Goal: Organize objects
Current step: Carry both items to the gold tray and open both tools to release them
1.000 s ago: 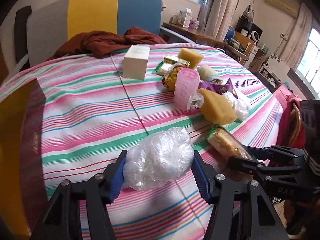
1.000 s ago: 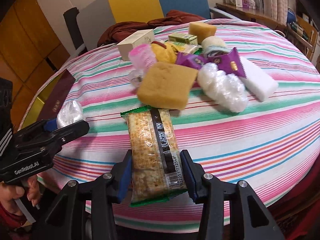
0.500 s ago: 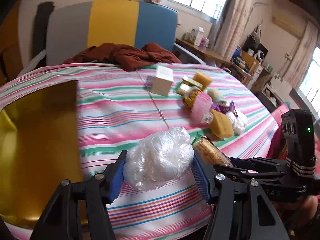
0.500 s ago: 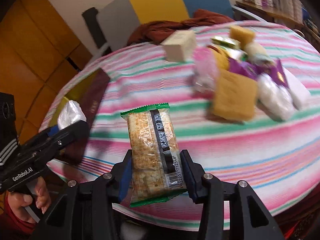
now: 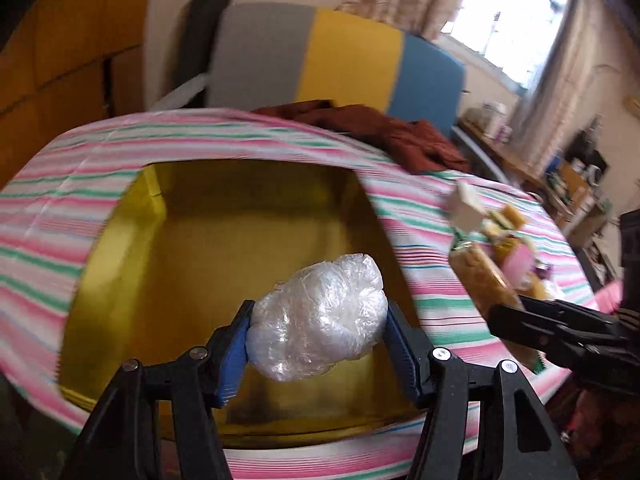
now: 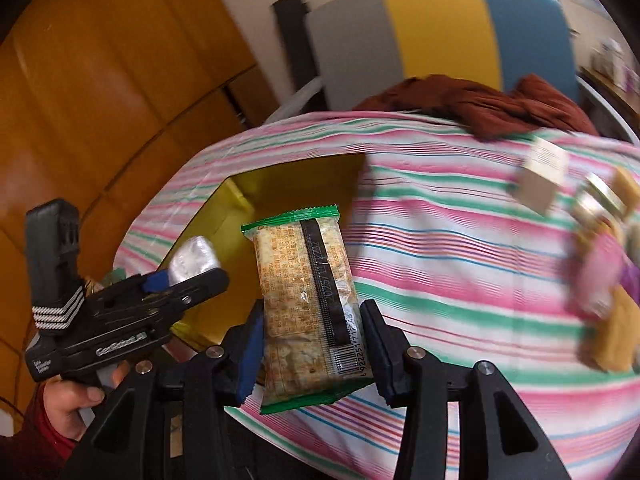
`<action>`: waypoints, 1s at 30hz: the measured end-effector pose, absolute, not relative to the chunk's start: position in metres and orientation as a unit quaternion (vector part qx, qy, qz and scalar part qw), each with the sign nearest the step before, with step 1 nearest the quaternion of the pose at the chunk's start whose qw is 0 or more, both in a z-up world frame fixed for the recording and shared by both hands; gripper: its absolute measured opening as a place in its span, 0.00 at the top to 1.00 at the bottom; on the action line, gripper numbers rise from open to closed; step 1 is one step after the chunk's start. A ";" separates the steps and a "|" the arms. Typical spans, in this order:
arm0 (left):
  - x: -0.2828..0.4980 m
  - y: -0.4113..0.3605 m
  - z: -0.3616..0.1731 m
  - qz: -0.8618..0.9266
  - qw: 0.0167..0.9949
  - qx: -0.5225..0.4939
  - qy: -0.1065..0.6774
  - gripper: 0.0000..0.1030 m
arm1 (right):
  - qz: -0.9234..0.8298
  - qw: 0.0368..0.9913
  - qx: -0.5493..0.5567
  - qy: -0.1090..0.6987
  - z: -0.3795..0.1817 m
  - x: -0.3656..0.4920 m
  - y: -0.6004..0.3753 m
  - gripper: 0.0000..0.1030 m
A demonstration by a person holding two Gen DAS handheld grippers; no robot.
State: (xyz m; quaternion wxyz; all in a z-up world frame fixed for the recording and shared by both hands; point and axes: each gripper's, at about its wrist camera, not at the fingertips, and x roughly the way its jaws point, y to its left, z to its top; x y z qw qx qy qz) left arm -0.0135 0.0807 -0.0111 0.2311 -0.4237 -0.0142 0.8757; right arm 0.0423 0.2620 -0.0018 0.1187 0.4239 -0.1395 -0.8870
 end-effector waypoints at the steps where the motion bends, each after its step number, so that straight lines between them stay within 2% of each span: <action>1: -0.019 0.072 -0.015 0.875 0.218 -0.431 -0.014 0.40 | -0.885 0.126 0.429 -0.134 -0.004 0.034 0.249 0.55; 12: -0.056 0.014 -0.043 0.873 0.138 -0.468 -0.025 0.36 | -0.864 0.139 0.469 -0.118 -0.038 -0.030 0.176 0.55; 14: -0.057 0.008 -0.041 0.874 0.133 -0.465 -0.038 0.30 | -0.858 0.131 0.479 -0.130 -0.045 -0.037 0.171 0.53; 15: -0.057 0.004 -0.039 0.877 0.127 -0.462 -0.044 0.20 | -0.853 0.133 0.484 -0.145 -0.048 -0.040 0.171 0.53; 17: -0.055 -0.005 -0.032 0.884 0.101 -0.452 -0.062 0.08 | -0.839 0.143 0.496 -0.173 -0.054 -0.042 0.172 0.53; 18: -0.055 -0.010 -0.029 0.886 0.096 -0.447 -0.073 0.06 | -0.836 0.147 0.497 -0.180 -0.056 -0.041 0.173 0.53; 23: -0.048 -0.031 -0.016 0.897 0.061 -0.421 -0.125 0.04 | -0.842 0.162 0.481 -0.182 -0.047 -0.028 0.176 0.53; 30: -0.040 -0.031 -0.007 0.899 0.040 -0.411 -0.148 0.00 | -0.873 0.162 0.437 -0.143 -0.021 -0.007 0.179 0.53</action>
